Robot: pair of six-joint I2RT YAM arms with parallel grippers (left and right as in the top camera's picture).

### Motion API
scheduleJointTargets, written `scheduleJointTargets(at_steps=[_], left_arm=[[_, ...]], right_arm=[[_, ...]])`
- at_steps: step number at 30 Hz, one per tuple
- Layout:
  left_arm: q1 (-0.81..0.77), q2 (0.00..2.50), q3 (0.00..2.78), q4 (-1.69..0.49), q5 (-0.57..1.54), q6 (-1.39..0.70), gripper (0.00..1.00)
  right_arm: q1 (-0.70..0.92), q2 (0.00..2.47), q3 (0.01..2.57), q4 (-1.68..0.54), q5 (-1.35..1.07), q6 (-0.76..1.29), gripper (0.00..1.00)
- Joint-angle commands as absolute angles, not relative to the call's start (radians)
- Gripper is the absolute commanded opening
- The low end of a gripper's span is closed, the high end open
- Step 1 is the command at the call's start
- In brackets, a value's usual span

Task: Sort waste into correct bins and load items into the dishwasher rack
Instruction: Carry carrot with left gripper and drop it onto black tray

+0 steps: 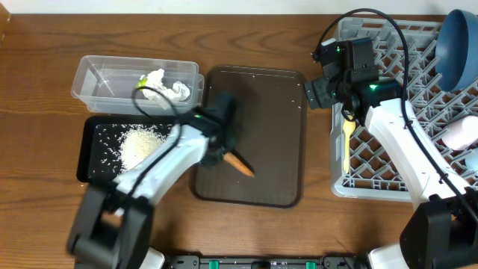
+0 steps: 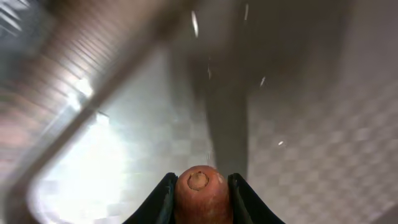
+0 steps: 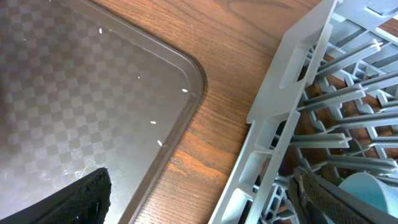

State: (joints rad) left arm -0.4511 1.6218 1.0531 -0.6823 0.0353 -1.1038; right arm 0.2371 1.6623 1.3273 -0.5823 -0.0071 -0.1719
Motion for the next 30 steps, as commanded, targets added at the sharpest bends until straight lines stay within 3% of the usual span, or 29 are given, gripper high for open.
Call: scheduleJointTargets(at_steps=[1, 8, 20, 30], left_arm=[[-0.414, 1.517, 1.045, -0.724, -0.111, -1.002, 0.06], [-0.244, 1.374, 1.045, -0.846, -0.309, -0.968, 0.06], [0.216, 1.402, 1.045, -0.837, -0.315, -0.953, 0.07], [0.293, 1.594, 1.044, -0.819, -0.316, -0.935, 0.08]], right_arm=[[0.229, 1.663, 1.327, -0.587, -0.003, -0.158, 0.91], [0.229, 1.663, 1.327, -0.589, 0.000, -0.158, 0.91], [0.229, 1.663, 1.327, -0.592, 0.000, -0.158, 0.91], [0.229, 1.663, 1.327, -0.593, -0.001, -0.157, 0.91]])
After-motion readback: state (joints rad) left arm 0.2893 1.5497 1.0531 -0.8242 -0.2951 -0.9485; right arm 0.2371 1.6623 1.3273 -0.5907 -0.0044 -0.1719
